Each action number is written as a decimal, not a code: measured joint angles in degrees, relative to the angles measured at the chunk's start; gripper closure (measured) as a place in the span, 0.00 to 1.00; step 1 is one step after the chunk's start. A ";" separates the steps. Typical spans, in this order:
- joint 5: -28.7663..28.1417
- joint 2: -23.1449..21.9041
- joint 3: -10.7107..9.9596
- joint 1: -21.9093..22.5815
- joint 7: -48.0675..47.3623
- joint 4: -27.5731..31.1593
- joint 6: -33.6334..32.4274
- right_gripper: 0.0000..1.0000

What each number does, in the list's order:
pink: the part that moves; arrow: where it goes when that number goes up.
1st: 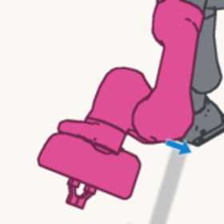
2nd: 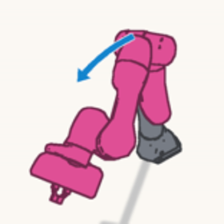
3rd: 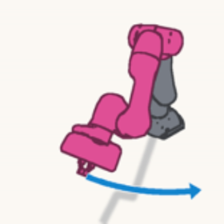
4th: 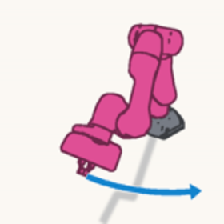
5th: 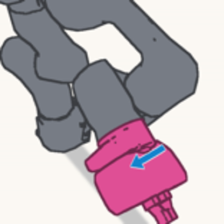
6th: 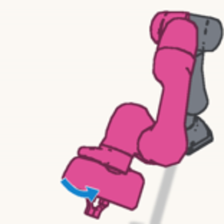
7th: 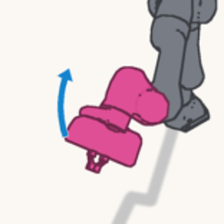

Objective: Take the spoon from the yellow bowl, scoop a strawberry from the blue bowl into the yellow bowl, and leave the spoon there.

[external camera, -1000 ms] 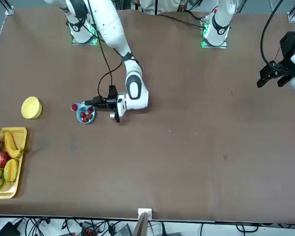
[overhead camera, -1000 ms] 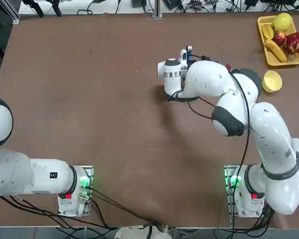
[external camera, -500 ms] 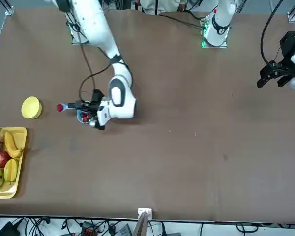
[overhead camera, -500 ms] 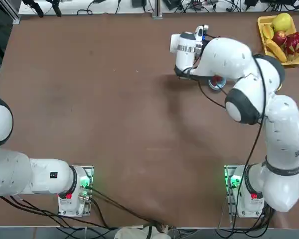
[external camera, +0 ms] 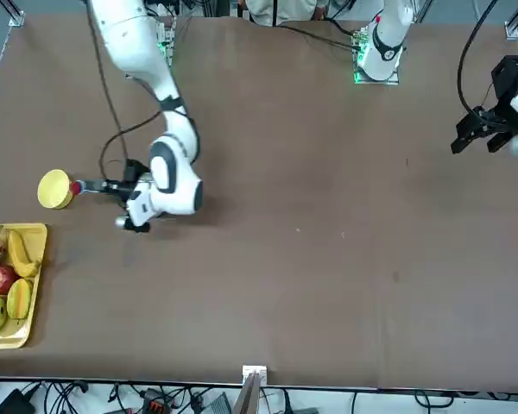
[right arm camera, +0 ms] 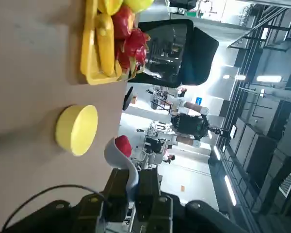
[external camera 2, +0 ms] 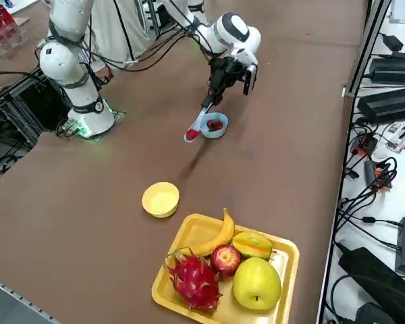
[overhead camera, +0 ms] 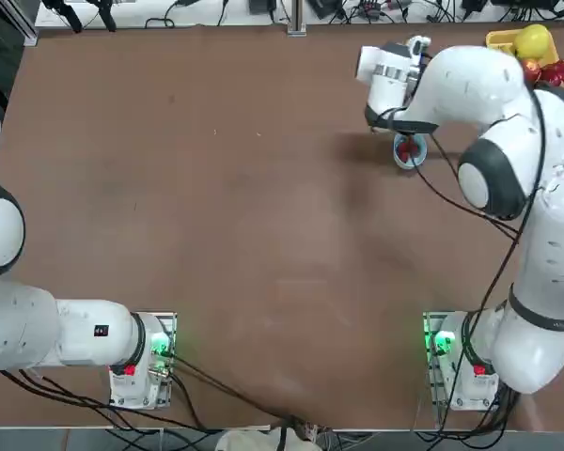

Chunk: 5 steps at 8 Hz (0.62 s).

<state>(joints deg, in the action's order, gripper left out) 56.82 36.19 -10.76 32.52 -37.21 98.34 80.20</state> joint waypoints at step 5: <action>4.00 -3.06 0.09 -11.28 0.73 10.63 10.77 0.89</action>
<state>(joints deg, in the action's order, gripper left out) 60.82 33.14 -10.67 21.24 -36.48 108.97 90.96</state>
